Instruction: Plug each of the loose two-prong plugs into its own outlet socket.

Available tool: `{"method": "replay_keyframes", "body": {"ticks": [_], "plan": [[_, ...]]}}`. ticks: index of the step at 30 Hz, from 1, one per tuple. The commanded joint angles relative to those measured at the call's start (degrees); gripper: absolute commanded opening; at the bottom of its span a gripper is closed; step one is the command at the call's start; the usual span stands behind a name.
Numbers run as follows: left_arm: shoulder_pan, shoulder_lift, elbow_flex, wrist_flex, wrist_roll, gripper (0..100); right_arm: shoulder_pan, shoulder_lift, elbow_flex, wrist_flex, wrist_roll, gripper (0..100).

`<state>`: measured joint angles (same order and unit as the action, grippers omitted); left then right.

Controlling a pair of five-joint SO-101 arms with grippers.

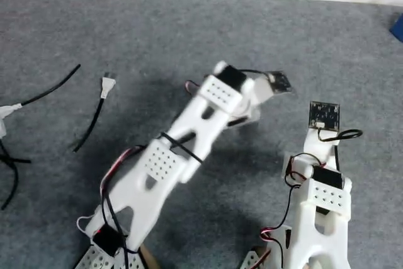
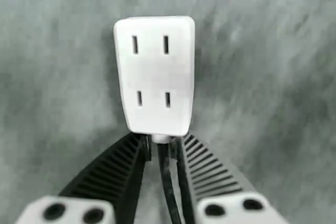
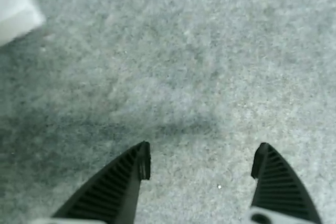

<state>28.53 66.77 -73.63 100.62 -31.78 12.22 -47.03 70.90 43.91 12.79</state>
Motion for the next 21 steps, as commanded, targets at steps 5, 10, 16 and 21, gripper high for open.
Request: {"method": "replay_keyframes", "body": {"ticks": [5,10,16,21], "plan": [[-12.62,-27.65,33.10,2.11,-12.40,0,-2.42,-1.01,-0.22,-2.33,0.62,30.7],[-13.23,-44.44,60.97,1.76,-21.27,0,-5.67,-1.01,-2.68,5.67,2.29,30.7],[-12.97,-60.09,83.12,-8.88,-25.93,0,-16.40,-0.92,-11.74,22.99,4.22,30.7],[-9.45,-63.16,95.25,-20.40,-22.51,0,-21.14,-0.84,-14.81,26.15,3.87,30.7]]}}
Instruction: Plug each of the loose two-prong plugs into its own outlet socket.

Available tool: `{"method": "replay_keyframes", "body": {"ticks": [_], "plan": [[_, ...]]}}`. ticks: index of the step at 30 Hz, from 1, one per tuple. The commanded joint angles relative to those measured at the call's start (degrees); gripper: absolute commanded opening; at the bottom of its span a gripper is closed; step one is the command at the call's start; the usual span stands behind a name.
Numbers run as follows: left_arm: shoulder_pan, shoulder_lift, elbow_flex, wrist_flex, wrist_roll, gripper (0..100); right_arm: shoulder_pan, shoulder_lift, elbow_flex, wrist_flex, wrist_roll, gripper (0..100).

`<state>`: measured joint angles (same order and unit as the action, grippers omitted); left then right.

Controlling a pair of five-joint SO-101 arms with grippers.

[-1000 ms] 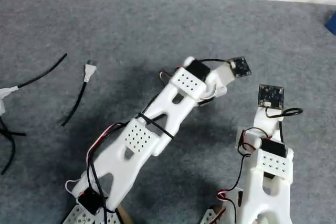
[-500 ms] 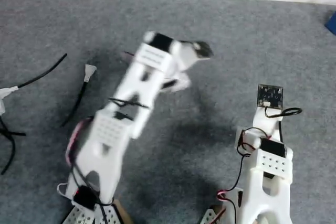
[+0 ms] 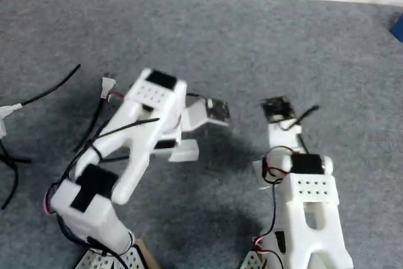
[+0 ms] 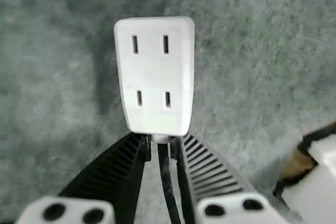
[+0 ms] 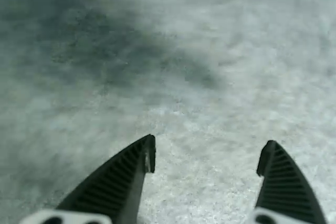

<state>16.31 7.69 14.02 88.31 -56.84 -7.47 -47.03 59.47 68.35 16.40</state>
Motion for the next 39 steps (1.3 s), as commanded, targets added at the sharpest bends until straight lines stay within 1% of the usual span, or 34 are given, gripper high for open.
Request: {"method": "replay_keyframes", "body": {"ticks": [1,4,6,7,10,11,12,16,19,21,22,25,27,29,30,32,35,37,39], "plan": [[3.47,-4.09,9.27,-10.20,2.99,0,-1.45,-0.84,-3.38,1.71,0.26,30.7],[5.05,-4.09,12.88,-15.03,3.25,1,-1.45,0.48,-3.47,2.15,0.62,30.7],[5.41,-4.09,13.67,-16.35,3.34,2,-1.45,4.09,-4.18,3.30,0.70,30.7],[5.14,-4.53,13.58,-16.53,3.34,5,-1.45,6.37,-5.41,3.74,0.70,30.7],[3.03,-5.05,11.38,-15.82,3.43,21,-1.45,12.97,-8.48,4.09,0.70,30.7],[2.15,-5.23,10.51,-14.51,2.90,24,-1.54,14.64,-9.63,4.44,0.70,30.7],[1.36,-5.67,9.63,-12.75,2.81,25,-1.54,16.31,-10.77,4.53,0.70,30.7],[0.40,-7.25,6.37,-2.73,-3.25,22,-1.54,20.53,-13.85,4.62,0.70,30.7],[-0.84,-9.45,3.91,2.11,-3.96,20,-1.54,22.11,-15.43,5.58,0.70,30.7],[-4.53,-11.82,0.84,2.02,-3.69,19,-2.51,23.16,-17.89,6.81,0.79,30.7],[-7.60,-12.79,-1.10,1.23,-2.11,19,-3.30,23.96,-19.82,7.60,0.79,30.7],[-17.63,-13.41,-7.69,-3.96,6.86,20,-7.52,30.11,-29.76,13.76,2.46,30.7],[-23.87,-11.30,-10.59,-8.70,12.75,20,-10.15,36.62,-38.81,17.63,1.93,30.7],[-29.14,-7.34,-12.97,-12.13,16.79,20,-12.26,42.42,-47.78,20.62,1.05,30.7],[-31.08,-4.88,-14.20,-13.19,17.32,20,-13.41,45.05,-52.09,21.93,1.05,30.7],[-33.98,1.01,-17.19,-14.33,17.41,20,-16.75,49.10,-60.00,24.13,0.18,30.7],[-36.26,10.86,-23.60,-14.77,17.41,20,-21.41,54.29,-69.58,26.15,-2.37,30.7],[-36.79,17.71,-28.97,-14.51,17.41,20,-23.52,57.36,-73.71,27.21,-4.04,30.7],[-36.79,24.31,-34.68,-14.33,17.41,20,-23.96,59.74,-74.68,27.12,-5.54,30.7]]}}
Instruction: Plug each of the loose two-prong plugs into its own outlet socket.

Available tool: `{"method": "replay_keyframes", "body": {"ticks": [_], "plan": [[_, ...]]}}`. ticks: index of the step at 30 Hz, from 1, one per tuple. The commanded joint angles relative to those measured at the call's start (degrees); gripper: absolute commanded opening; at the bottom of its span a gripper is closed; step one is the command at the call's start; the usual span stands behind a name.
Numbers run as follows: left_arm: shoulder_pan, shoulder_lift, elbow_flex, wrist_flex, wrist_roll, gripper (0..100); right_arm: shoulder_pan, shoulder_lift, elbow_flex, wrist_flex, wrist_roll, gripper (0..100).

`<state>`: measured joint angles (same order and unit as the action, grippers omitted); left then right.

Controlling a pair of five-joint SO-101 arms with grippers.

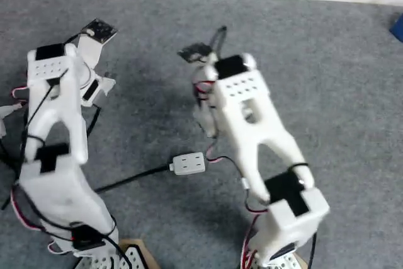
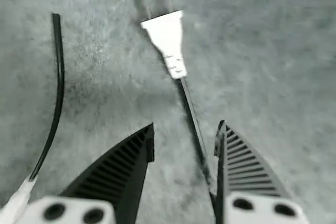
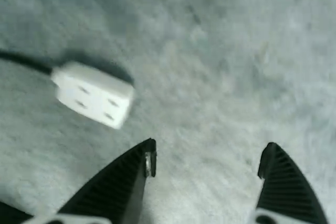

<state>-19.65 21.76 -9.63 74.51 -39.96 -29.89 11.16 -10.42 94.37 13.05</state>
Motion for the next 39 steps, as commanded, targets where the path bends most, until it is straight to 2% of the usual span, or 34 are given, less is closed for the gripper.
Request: {"method": "replay_keyframes", "body": {"ticks": [1,11,17,19,23,29,35,39], "plan": [[-0.66,13.23,-13.76,-0.53,0.53,20,-1.45,2.24,-4.70,0.48,-2.81,30.7],[1.01,34.15,-36.26,5.10,0.70,20,4.18,2.15,-4.62,-0.31,-3.08,30.7],[5.93,40.40,-44.53,9.67,3.60,19,4.26,2.15,-4.53,0.04,-3.08,30.7],[7.43,41.98,-45.85,10.55,3.60,15,4.26,2.15,-4.44,0.04,-3.08,30.7],[9.45,44.88,-47.16,11.34,3.43,0,4.35,1.89,-1.80,-0.04,-2.90,30.7],[11.30,46.99,-48.04,11.52,3.43,0,5.49,1.71,2.86,-1.27,-1.67,30.7],[15.08,46.99,-60.53,21.19,3.43,0,11.91,1.71,3.82,-1.71,-1.41,30.7],[19.21,46.81,-70.11,27.16,3.78,0,19.65,1.63,4.53,-2.15,-1.32,30.7]]}}
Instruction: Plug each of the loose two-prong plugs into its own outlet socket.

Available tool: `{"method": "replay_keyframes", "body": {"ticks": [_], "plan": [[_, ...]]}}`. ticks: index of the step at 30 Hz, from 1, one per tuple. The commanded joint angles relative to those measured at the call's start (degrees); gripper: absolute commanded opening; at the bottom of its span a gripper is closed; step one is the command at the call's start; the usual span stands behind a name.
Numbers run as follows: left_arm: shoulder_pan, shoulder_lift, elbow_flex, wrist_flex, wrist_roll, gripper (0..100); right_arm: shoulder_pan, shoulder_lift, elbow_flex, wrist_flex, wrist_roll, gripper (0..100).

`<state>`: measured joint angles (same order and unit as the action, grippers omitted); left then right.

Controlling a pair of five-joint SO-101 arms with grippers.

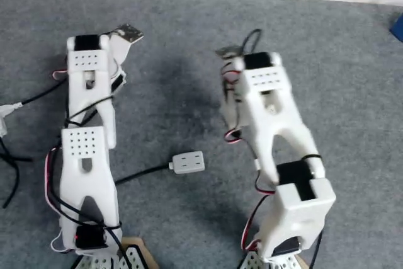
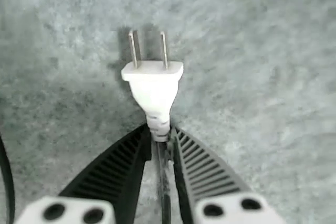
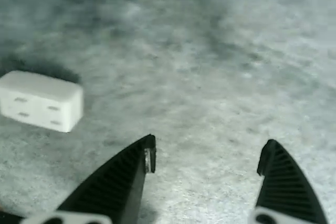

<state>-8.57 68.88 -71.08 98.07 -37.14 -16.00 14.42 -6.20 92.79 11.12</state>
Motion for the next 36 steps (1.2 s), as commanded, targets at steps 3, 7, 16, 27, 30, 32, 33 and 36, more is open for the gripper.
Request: {"method": "replay_keyframes", "body": {"ticks": [3,7,16,27,30,32,33,36], "plan": [[11.30,-1.98,-9.10,3.69,1.23,0,12.44,-2.59,4.00,-4.97,0.62,30.7],[16.40,-9.10,-2.59,3.69,2.37,0,19.65,-6.55,17.19,-16.75,0.26,30.7],[35.12,-31.78,19.38,3.69,4.84,0,27.56,-32.13,41.54,-27.03,0.88,30.7],[57.98,-41.71,34.42,3.60,7.82,0,37.49,-54.11,60.26,-26.77,7.03,30.7],[60.00,-41.54,34.51,2.99,7.91,1,37.58,-54.37,60.62,-25.80,7.12,30.7],[59.82,-41.54,34.59,2.64,9.58,7,37.58,-54.37,60.62,-25.71,7.12,30.7],[59.12,-41.63,34.59,2.73,10.29,12,37.58,-54.37,60.62,-25.71,7.12,30.7],[56.04,-41.63,34.59,2.73,10.37,18,37.32,-54.37,60.70,-25.71,7.12,30.7]]}}
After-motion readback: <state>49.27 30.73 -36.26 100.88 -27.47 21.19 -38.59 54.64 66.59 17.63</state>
